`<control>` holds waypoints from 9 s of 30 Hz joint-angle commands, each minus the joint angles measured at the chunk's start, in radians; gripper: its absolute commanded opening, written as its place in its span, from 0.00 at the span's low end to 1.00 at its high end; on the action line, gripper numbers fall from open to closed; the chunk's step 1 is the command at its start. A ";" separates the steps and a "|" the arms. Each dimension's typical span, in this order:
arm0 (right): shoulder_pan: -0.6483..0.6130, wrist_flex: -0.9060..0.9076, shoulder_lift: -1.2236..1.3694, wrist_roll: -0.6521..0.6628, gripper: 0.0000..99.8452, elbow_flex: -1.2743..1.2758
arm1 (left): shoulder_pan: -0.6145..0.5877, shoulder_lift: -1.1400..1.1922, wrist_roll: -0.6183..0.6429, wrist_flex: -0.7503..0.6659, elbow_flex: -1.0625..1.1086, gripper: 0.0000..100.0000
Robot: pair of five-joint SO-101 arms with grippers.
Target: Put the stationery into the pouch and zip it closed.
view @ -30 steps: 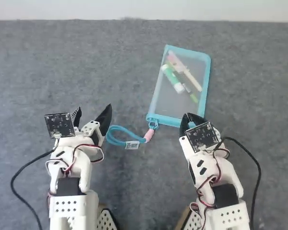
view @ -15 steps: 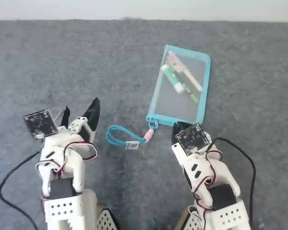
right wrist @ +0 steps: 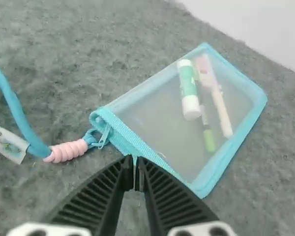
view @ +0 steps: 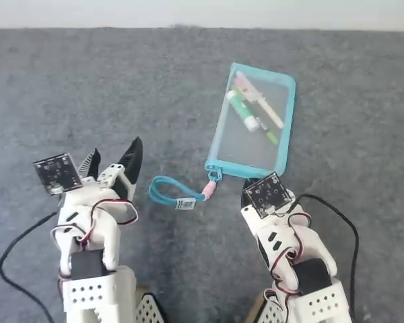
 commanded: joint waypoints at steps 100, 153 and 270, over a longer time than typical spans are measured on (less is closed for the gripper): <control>-0.010 -0.090 -0.015 -0.002 0.01 0.072 | 0.014 -0.006 0.006 -0.269 0.145 0.31; -0.013 -0.088 -0.007 -0.003 0.01 0.072 | 0.017 -0.005 0.006 -0.267 0.145 0.31; 0.355 0.243 -0.005 -0.002 0.02 0.072 | 0.206 -0.012 0.011 0.308 0.145 0.31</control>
